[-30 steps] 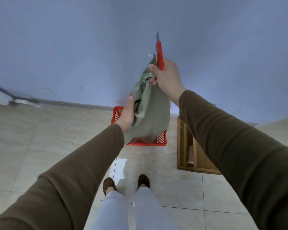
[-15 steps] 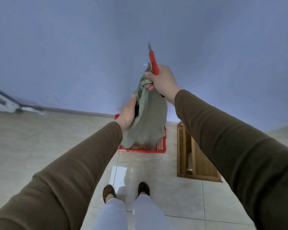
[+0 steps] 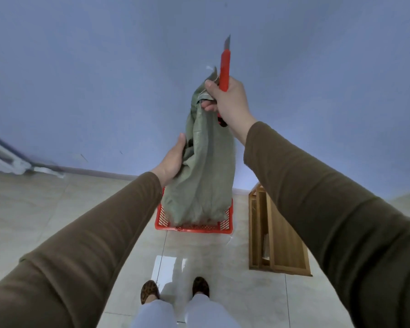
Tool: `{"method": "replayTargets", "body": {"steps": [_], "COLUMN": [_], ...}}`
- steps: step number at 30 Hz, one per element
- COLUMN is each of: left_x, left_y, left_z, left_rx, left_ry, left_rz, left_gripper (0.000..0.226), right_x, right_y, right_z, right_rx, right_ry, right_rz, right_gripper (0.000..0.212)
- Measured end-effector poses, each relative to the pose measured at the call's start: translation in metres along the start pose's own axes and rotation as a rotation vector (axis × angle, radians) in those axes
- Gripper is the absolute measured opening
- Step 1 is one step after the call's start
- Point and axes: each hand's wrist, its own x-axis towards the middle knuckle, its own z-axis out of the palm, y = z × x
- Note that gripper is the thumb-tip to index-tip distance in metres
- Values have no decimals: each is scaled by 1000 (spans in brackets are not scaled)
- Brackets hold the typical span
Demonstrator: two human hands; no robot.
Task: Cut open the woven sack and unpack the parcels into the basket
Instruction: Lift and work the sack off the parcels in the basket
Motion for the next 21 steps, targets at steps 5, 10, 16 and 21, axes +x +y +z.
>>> {"method": "replayTargets", "body": {"steps": [5, 10, 16, 21], "left_x": [-5, -13, -12, -11], "left_y": [13, 20, 30, 50], "left_z": [-7, -10, -13, -15], "left_rx": [44, 50, 39, 62], "left_ry": [-19, -35, -64, -67], "left_rz": [-32, -56, -33, 23], "left_gripper": [61, 60, 67, 66], "right_x": [1, 0, 0, 7], "right_y": [-24, -30, -35, -54], "right_z": [-5, -7, -7, -8], "right_rx": [95, 52, 213, 310], "right_ry": [65, -45, -5, 2], "right_rz": [-37, 42, 24, 17], "right_gripper": [10, 10, 10, 11]}}
